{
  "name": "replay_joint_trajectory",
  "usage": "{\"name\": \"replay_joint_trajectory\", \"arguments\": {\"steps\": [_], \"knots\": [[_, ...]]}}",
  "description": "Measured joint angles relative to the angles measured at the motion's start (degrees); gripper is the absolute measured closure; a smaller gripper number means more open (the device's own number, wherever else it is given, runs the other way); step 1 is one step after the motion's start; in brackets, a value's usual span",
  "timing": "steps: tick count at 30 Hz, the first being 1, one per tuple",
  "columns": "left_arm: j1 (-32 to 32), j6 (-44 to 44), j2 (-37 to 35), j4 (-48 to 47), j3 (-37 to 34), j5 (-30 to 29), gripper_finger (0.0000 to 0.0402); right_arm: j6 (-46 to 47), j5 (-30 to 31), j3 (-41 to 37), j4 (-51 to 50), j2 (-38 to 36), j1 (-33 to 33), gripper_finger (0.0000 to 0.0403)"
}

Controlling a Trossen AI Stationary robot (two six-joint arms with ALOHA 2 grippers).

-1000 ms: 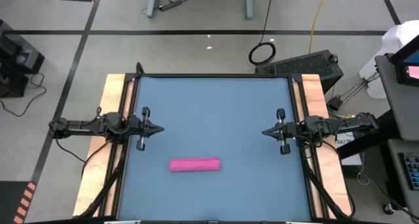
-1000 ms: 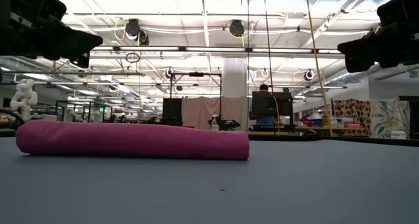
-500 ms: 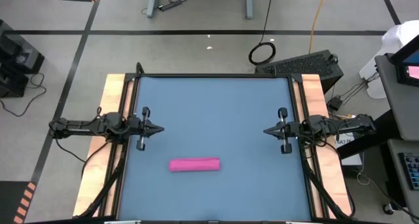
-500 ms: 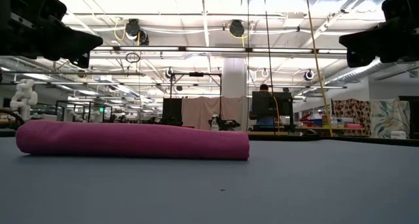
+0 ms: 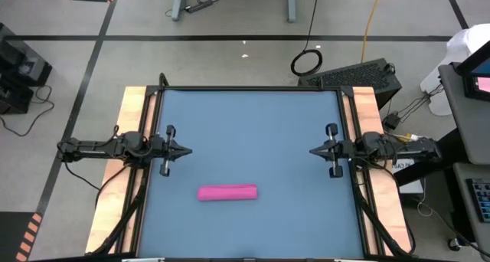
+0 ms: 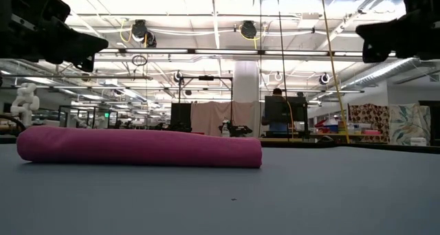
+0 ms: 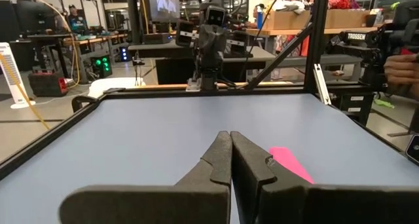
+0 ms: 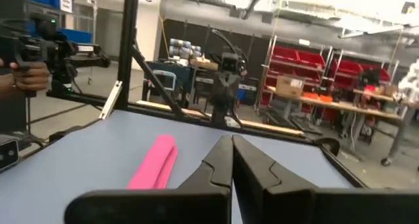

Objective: Roll towel

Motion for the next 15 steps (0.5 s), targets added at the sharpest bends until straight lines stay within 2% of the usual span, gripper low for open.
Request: {"name": "replay_joint_trajectory", "arguments": {"steps": [7, 15], "knots": [[0.00, -0.04, 0.02, 0.00, 0.00, 0.00, 0.0400, 5.88, -3.46, 0.01, -4.12, 0.03, -4.74, 0.0403], [0.00, -0.06, 0.32, 0.00, 0.00, 0.00, 0.0400, 8.00, -3.80, -0.01, -5.18, 0.05, -2.33, 0.0403]]}}
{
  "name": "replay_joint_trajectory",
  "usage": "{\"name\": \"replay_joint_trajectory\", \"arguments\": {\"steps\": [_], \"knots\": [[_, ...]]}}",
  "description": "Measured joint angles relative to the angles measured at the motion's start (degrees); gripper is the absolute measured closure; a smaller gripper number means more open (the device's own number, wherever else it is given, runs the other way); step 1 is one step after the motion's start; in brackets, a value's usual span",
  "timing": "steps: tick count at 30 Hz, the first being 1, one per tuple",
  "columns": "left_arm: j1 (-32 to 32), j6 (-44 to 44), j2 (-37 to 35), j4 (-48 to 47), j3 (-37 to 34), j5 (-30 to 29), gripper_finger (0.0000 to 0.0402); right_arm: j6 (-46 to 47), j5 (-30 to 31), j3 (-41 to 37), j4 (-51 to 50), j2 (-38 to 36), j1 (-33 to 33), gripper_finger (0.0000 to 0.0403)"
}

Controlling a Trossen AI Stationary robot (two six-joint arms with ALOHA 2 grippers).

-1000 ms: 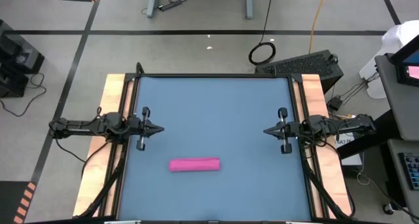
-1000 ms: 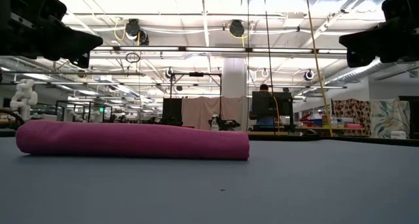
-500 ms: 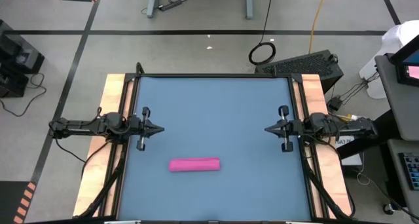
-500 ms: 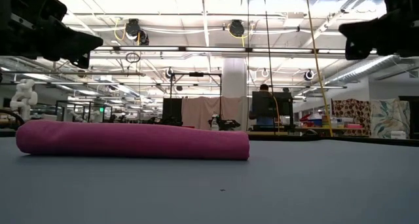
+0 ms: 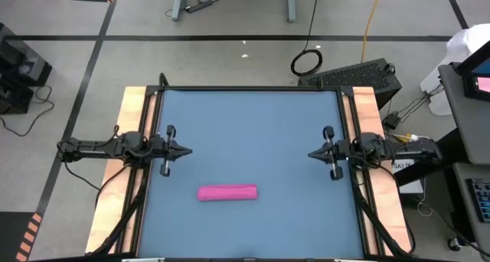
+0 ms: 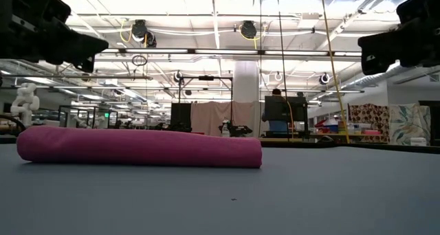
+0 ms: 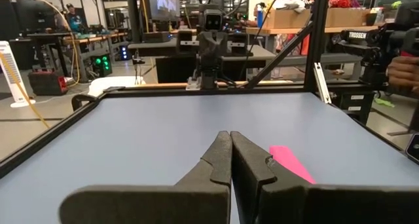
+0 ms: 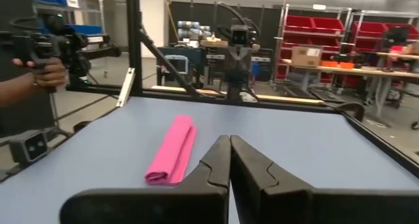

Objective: Roll towel

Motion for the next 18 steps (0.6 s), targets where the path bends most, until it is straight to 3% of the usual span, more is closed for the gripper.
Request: {"name": "replay_joint_trajectory", "arguments": {"steps": [18], "knots": [[0.00, -1.42, 1.30, 0.02, 0.00, 0.11, 0.0400, -0.10, 2.21, 0.00, -0.42, 0.00, 1.92, 0.0403]]}}
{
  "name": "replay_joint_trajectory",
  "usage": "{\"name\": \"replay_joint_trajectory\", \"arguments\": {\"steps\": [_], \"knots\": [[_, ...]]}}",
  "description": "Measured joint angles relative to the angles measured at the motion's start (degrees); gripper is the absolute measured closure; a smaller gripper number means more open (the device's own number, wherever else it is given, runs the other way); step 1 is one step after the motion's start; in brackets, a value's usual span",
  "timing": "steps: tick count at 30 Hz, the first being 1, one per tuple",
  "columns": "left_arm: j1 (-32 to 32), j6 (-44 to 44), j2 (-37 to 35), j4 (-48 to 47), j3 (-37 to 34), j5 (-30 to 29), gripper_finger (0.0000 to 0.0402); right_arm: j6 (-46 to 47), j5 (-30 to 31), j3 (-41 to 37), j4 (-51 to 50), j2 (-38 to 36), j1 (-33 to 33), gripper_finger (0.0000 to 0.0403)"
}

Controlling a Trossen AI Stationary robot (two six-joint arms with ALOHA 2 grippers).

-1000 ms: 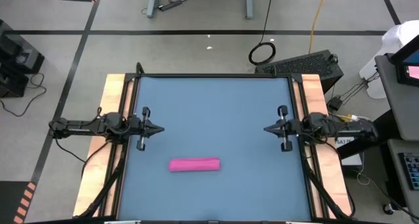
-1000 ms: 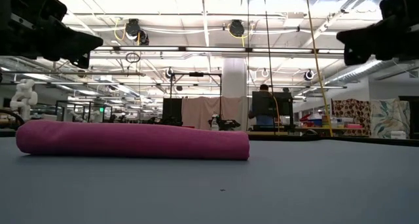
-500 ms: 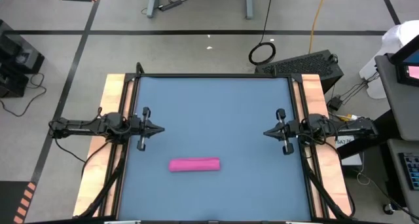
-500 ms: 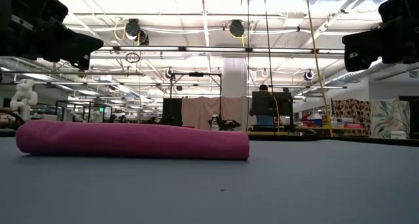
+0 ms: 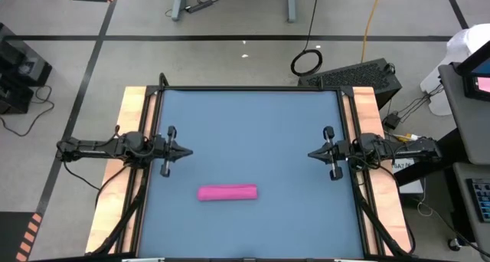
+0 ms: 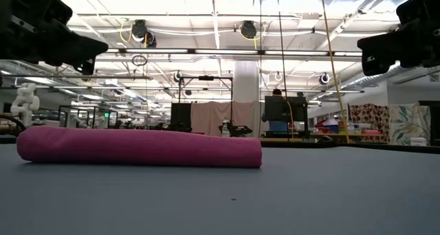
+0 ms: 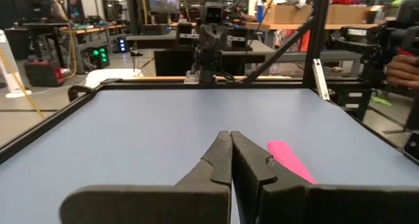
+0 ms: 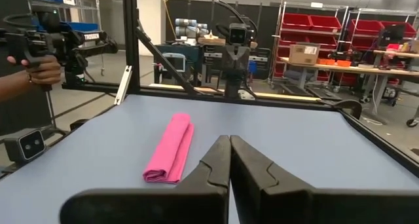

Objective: Roll towel

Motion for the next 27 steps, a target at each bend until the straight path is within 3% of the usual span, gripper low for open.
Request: {"name": "replay_joint_trajectory", "arguments": {"steps": [27], "knots": [[-5.23, 2.99, 0.00, 1.10, -0.02, 0.85, 0.0400, -0.03, -0.11, 0.00, 0.11, 0.00, 0.00, 0.0403]]}}
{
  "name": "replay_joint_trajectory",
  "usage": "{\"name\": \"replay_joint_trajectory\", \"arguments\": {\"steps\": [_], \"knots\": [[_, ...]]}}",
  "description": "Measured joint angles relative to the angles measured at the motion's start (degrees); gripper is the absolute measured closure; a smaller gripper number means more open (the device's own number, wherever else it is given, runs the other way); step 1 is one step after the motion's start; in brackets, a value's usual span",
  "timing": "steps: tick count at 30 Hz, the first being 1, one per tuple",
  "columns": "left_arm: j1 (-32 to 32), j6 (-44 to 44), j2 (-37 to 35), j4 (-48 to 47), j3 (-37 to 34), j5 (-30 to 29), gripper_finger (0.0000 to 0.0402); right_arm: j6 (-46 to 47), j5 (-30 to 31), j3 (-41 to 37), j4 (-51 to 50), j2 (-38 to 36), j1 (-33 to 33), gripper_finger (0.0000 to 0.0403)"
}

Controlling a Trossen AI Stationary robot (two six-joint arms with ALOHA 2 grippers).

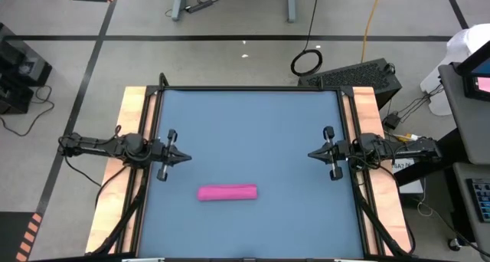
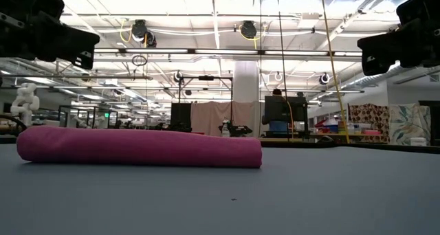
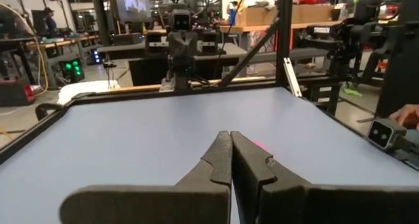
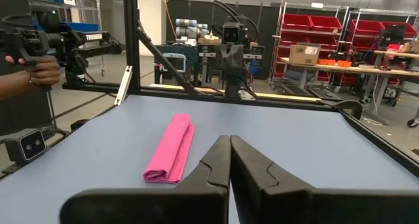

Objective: Roll towel

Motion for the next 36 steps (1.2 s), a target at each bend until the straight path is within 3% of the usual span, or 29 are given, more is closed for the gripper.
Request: {"name": "replay_joint_trajectory", "arguments": {"steps": [13, 36], "knots": [[4.52, 0.00, -0.02, -1.01, 0.00, -1.77, 0.0400, 0.00, -0.01, 0.00, 0.00, 0.02, 0.00, 0.0403], [4.49, 0.02, -0.02, -1.03, 0.00, -1.98, 0.0400, 0.00, 0.00, 0.00, 0.00, 0.02, 0.00, 0.0403]]}}
